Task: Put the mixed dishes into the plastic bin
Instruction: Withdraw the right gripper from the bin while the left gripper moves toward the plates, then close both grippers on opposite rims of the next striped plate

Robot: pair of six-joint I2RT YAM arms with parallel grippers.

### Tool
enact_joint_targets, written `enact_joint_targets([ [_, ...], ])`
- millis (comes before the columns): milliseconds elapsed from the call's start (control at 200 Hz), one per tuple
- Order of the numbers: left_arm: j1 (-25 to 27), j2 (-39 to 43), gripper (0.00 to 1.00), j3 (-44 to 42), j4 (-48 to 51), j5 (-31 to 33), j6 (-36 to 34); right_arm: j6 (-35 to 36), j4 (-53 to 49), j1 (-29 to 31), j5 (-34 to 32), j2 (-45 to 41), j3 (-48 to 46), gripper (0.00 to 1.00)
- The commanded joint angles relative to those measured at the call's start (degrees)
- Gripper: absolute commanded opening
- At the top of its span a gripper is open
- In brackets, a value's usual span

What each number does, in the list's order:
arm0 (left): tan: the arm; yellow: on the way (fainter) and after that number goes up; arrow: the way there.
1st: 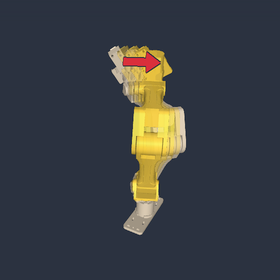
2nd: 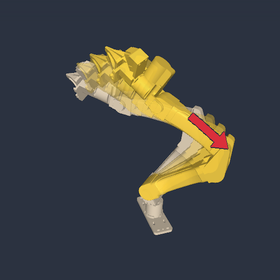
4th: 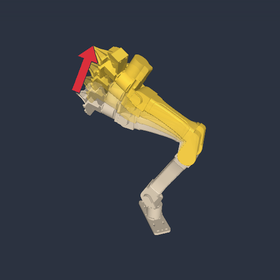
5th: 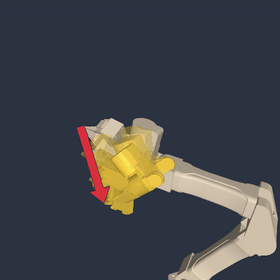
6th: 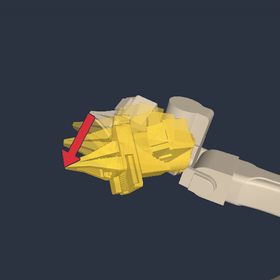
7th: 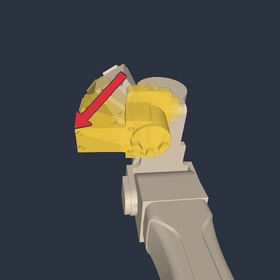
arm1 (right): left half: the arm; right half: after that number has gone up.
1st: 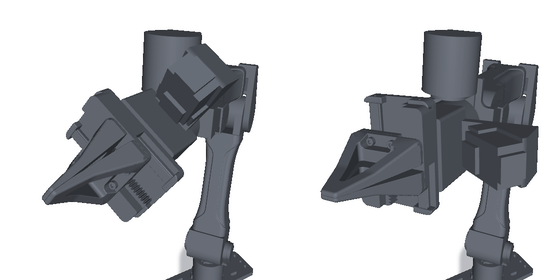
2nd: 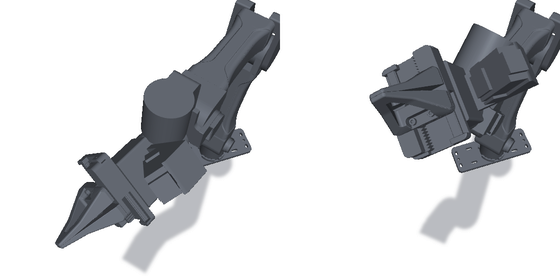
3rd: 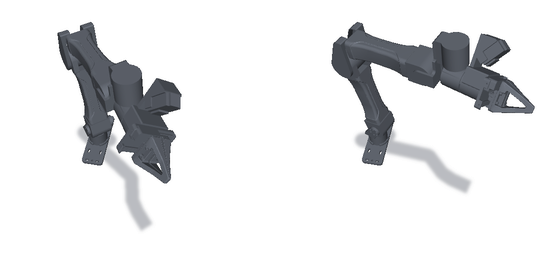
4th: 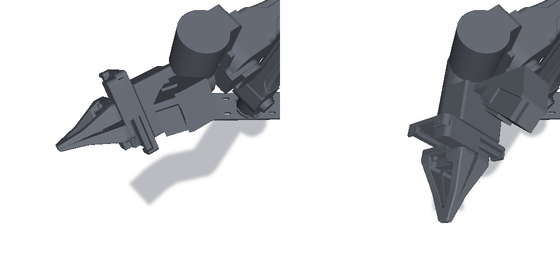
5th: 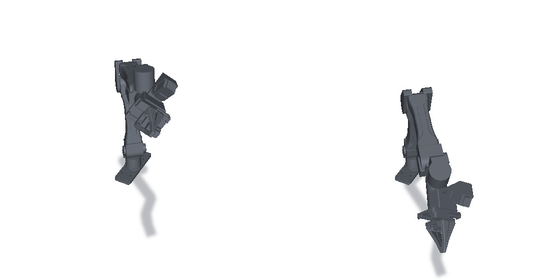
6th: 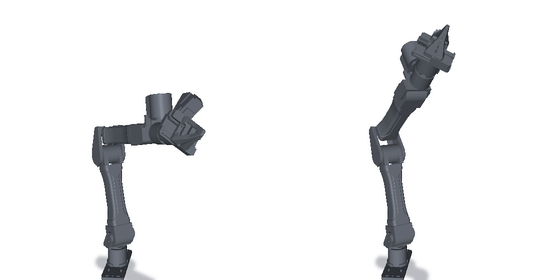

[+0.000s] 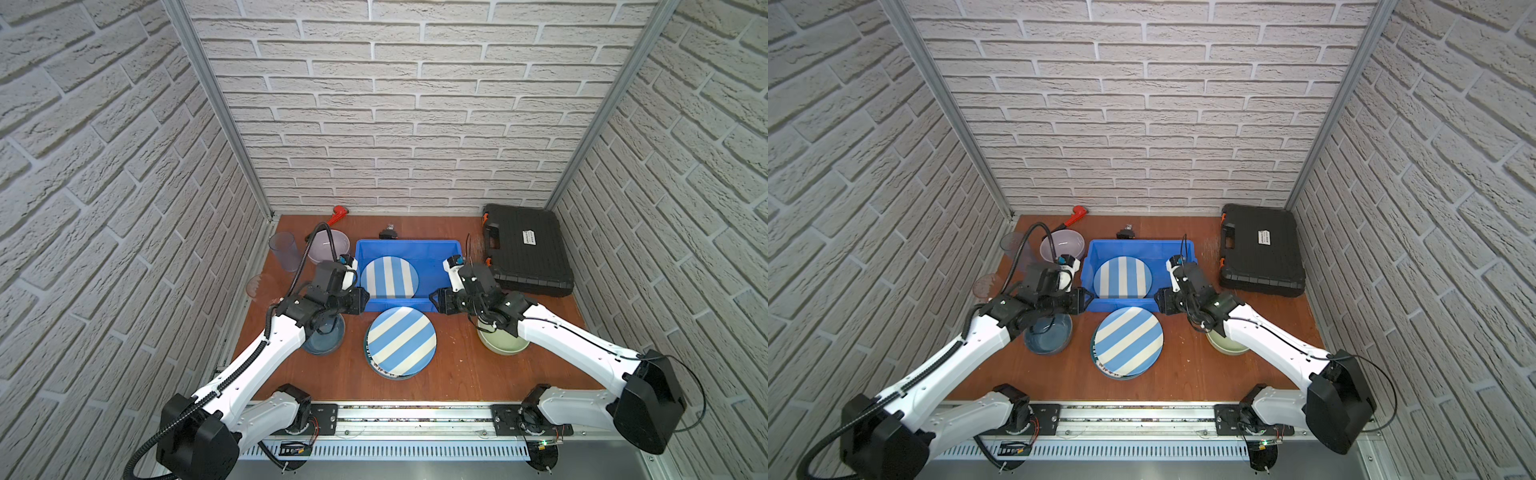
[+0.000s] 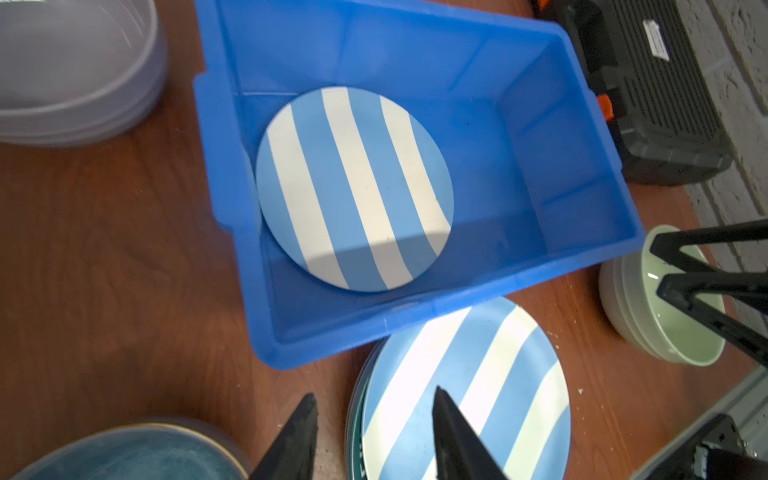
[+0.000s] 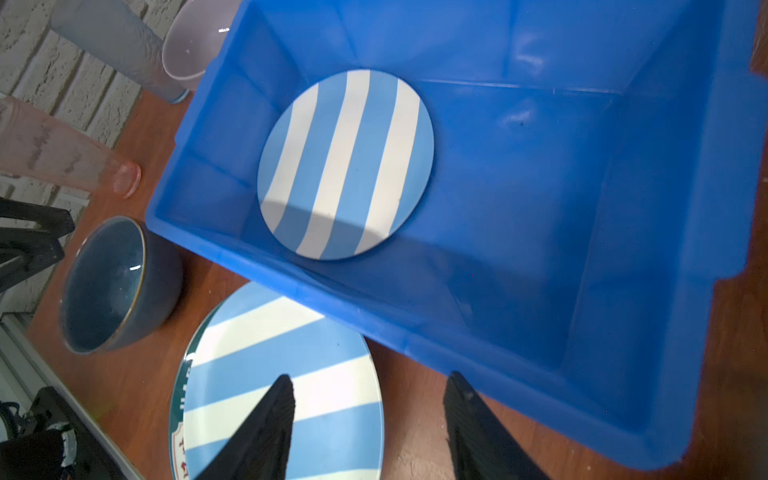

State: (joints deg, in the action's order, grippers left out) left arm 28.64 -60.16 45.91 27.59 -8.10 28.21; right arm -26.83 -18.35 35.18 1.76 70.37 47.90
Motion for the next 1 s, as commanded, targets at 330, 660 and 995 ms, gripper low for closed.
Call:
enact_joint_targets([
  [330,11.98,-0.39,0.32,-11.54,-9.29,2.48,11.03,-8.91,13.89,6.02,0.56,-6.51,-16.96,0.54],
  [660,16.42,-4.11,0.23,-12.42,-7.54,10.33,15.88,-11.27,19.62,7.85,1.14,-2.08,-19.55,0.53],
  [995,17.14,-3.37,0.32,-11.80,-1.95,14.26,17.50,-11.14,19.84,8.68,-0.53,1.16,-18.88,0.53],
])
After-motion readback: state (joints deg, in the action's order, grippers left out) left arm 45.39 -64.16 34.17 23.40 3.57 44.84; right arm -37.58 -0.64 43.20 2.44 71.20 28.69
